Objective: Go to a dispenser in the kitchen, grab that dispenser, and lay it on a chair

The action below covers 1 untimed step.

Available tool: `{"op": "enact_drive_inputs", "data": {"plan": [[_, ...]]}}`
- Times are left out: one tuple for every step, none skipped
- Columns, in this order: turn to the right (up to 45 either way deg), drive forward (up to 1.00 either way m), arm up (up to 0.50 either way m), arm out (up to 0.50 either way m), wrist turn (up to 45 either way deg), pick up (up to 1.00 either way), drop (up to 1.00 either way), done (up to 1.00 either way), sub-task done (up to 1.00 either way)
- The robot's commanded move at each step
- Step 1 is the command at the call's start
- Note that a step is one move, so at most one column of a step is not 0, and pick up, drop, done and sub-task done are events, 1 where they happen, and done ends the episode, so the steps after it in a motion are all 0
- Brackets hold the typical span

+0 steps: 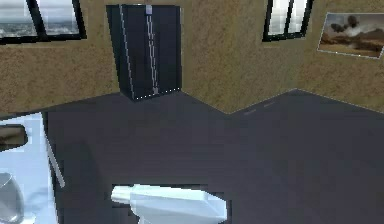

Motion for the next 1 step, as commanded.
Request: {"op": "enact_drive_inputs", "data": {"plan": [[0.0,0.05,0.0,0.0,0.0,0.0,0.0,0.0,0.0]]}}
